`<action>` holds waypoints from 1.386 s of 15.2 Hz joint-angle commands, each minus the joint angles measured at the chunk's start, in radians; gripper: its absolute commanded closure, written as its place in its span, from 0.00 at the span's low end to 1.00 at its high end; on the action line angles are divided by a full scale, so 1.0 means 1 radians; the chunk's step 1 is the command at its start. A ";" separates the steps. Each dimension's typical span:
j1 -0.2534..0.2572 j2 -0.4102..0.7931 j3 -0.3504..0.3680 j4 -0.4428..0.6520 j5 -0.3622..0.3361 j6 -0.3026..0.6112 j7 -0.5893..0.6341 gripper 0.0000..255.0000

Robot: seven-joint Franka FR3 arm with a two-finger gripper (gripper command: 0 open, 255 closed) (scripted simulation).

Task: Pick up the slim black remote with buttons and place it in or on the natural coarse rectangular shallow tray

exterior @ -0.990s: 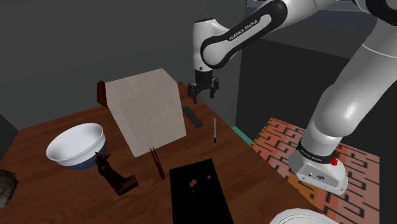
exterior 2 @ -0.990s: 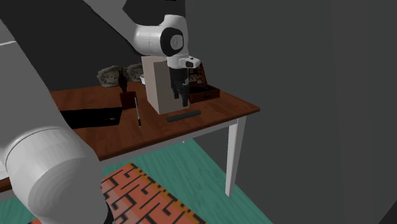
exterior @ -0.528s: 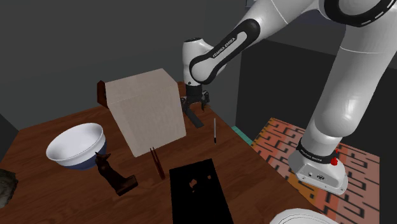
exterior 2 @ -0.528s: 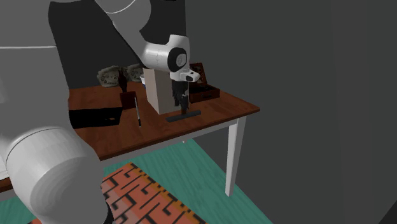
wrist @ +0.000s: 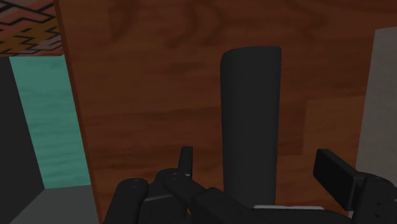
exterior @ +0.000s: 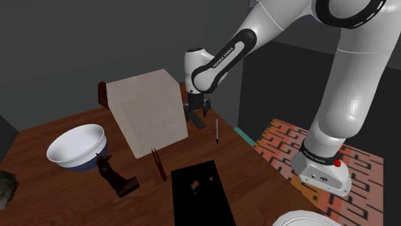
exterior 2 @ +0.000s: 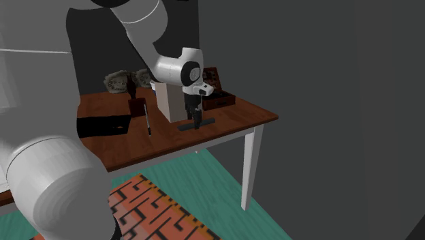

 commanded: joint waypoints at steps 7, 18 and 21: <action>0.000 0.002 0.000 0.000 -0.001 0.002 0.001 1.00; -0.001 -0.026 0.001 0.012 0.008 -0.037 -0.004 1.00; -0.003 -0.052 0.002 0.025 0.016 -0.076 -0.007 1.00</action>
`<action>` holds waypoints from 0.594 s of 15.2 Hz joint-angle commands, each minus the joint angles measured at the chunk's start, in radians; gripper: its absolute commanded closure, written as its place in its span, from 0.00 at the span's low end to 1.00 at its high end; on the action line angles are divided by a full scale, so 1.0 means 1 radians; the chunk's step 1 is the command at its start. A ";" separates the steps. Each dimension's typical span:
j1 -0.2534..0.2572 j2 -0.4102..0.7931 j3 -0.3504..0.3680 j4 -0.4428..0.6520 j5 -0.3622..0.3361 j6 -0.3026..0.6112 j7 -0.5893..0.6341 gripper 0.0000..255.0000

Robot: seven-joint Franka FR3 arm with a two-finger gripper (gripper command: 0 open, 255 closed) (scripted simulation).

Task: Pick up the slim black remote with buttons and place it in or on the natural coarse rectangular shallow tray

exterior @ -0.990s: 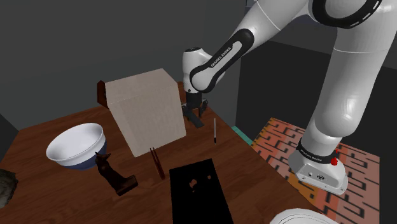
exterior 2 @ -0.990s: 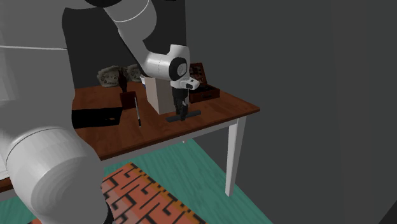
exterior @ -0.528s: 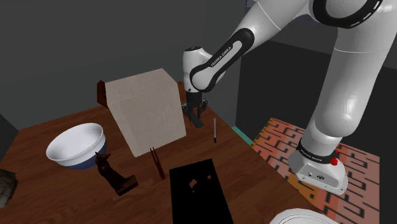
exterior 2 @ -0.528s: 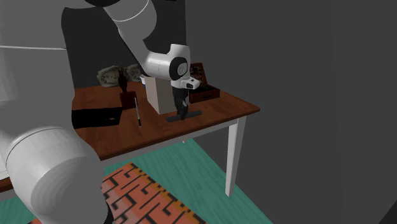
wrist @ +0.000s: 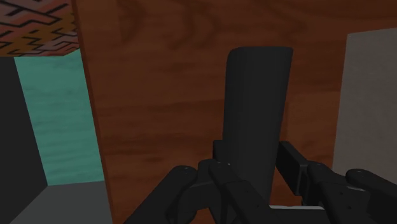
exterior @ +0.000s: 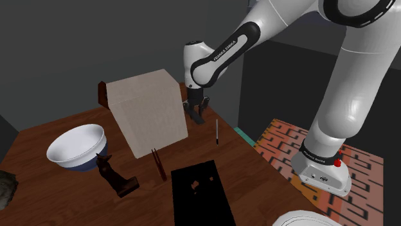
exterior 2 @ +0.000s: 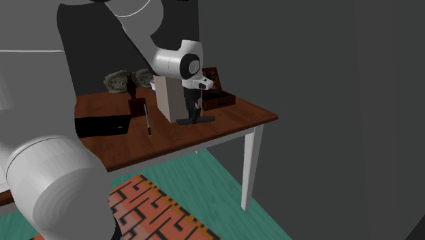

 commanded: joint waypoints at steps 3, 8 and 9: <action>-0.002 -0.031 0.000 0.022 0.009 -0.053 -0.005 1.00; -0.004 -0.068 -0.001 0.053 0.018 -0.119 -0.009 1.00; -0.004 -0.075 -0.001 0.059 0.019 -0.132 -0.009 1.00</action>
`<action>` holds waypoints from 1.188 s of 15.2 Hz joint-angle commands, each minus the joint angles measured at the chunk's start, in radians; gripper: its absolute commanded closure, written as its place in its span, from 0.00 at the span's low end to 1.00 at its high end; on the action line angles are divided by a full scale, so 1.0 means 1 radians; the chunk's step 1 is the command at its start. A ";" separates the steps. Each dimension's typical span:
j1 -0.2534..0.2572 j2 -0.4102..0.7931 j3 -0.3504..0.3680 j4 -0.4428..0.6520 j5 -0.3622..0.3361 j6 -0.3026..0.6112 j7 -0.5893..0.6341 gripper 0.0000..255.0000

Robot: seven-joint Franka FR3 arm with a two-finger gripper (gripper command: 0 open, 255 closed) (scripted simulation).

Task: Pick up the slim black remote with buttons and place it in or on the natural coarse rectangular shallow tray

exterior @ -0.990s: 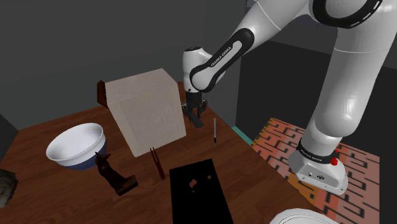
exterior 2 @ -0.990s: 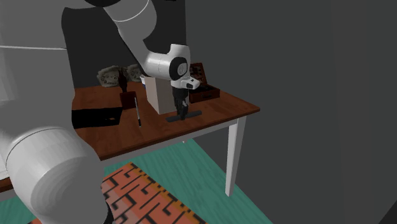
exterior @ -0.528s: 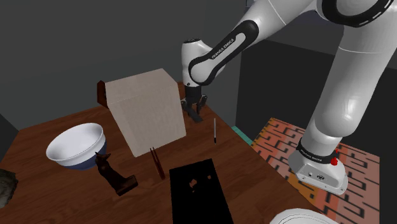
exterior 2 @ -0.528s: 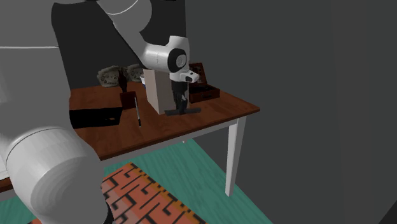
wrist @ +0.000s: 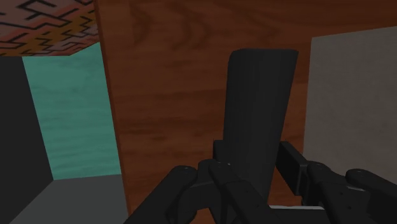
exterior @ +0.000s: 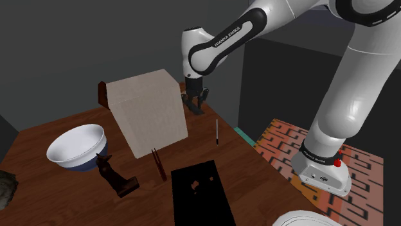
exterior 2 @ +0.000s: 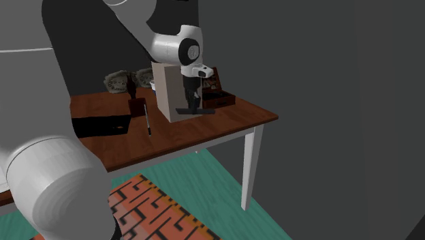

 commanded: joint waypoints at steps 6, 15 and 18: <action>-0.003 -0.043 -0.003 0.049 0.009 -0.091 -0.004 1.00; 0.061 -0.157 0.064 -0.046 0.049 -0.097 0.104 1.00; 0.094 -0.197 0.102 -0.087 0.069 -0.088 0.162 1.00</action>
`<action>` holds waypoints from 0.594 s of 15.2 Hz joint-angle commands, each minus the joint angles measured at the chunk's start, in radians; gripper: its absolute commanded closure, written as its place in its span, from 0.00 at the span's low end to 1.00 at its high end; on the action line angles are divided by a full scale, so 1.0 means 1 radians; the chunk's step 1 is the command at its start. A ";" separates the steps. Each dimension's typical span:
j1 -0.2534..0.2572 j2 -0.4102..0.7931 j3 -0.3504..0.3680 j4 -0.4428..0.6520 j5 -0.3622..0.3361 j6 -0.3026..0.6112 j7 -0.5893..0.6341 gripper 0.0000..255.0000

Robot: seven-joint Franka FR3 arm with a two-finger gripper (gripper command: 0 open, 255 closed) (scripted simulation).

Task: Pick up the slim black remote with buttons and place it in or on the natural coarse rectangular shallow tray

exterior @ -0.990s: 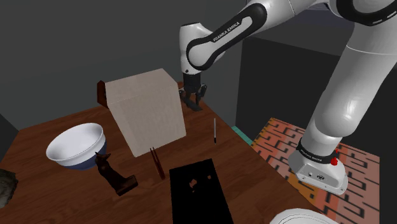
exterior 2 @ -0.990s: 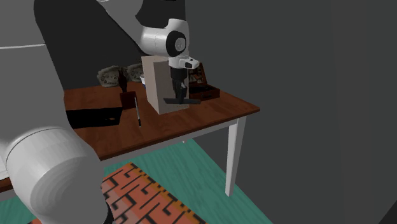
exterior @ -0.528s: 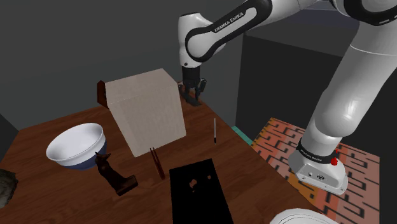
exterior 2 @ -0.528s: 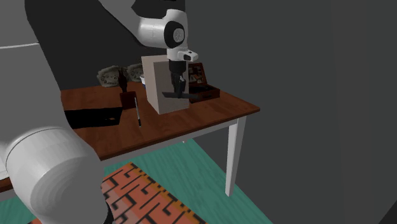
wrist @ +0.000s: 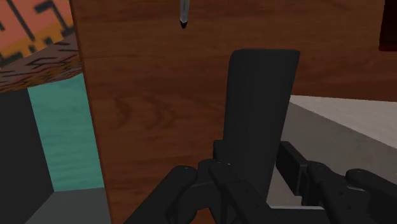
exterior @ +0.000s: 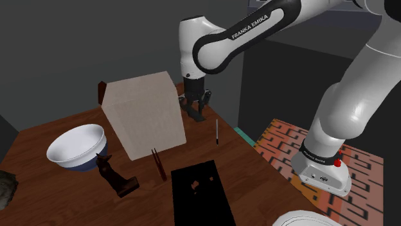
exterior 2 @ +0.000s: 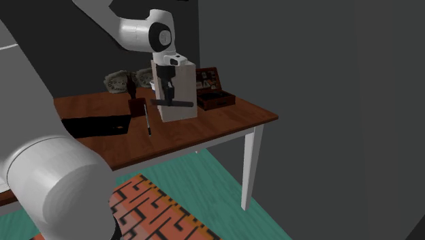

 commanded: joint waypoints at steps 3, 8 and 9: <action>0.047 -0.051 0.055 -0.047 0.028 0.006 0.084 1.00; 0.104 -0.087 0.130 -0.076 0.057 0.014 0.196 1.00; 0.115 -0.091 0.146 -0.078 0.062 0.016 0.219 1.00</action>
